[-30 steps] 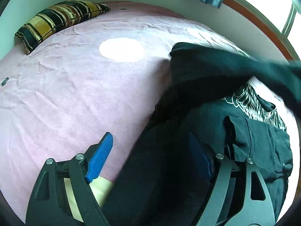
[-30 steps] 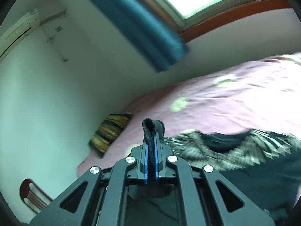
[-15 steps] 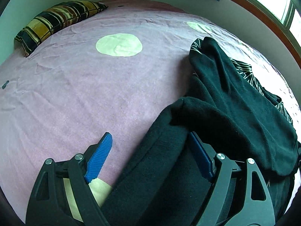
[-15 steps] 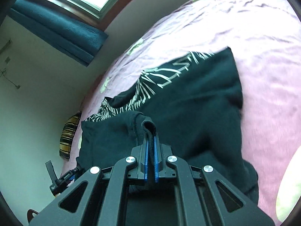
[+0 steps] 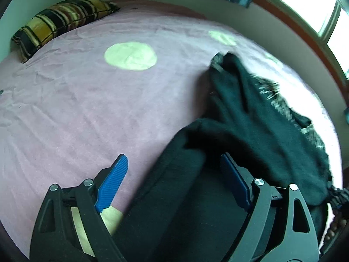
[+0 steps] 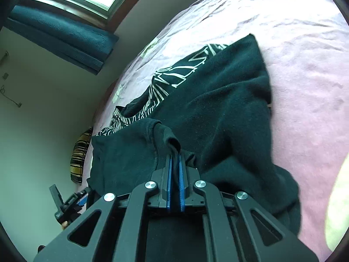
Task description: Fold small clothes
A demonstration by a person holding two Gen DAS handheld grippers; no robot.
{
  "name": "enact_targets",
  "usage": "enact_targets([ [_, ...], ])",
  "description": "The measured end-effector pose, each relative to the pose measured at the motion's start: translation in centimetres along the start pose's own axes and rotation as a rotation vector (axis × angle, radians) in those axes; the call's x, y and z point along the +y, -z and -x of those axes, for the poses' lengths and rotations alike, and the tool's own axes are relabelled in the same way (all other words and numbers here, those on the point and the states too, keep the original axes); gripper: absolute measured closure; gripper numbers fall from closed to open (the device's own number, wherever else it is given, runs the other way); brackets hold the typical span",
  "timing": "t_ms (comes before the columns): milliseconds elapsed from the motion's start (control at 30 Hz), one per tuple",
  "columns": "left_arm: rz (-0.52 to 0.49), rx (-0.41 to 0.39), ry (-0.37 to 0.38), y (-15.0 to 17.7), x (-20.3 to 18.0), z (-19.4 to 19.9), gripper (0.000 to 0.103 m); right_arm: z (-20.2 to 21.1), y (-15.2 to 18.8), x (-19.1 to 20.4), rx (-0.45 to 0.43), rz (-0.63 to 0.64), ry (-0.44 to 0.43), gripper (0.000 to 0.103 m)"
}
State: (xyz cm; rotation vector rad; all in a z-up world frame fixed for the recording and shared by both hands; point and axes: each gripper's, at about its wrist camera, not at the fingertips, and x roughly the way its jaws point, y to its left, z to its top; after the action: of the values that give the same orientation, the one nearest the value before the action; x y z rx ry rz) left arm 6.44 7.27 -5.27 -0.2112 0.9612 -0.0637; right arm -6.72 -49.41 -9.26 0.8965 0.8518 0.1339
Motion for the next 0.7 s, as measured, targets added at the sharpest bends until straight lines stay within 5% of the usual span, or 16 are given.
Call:
enact_targets([
  [167, 0.004, -0.038, 0.084, -2.0, 0.4, 1.4, 0.016, 3.3, -1.0, 1.8, -0.091, 0.063, 0.059, 0.097],
  [300, -0.052, -0.033, 0.092, -4.1, 0.1, 0.0, 0.016, 2.7, -3.0, 6.3, -0.096, 0.136, -0.020, 0.096],
  [367, -0.117, -0.015, 0.064, -4.9, -0.7, -1.5, 0.016, -0.3, -4.2, 10.0, -0.035, 0.185, -0.095, 0.095],
  [533, -0.253, 0.057, 0.032, -5.6, -1.8, -4.9, 0.016, -9.9, -5.2, 19.9, 0.140, 0.356, -0.182, 0.071],
  [700, -0.259, 0.095, 0.045, -5.5, -0.7, -6.1, 0.014, -19.3, -5.2, 28.2, 0.291, 0.432, -0.280, 0.065],
])
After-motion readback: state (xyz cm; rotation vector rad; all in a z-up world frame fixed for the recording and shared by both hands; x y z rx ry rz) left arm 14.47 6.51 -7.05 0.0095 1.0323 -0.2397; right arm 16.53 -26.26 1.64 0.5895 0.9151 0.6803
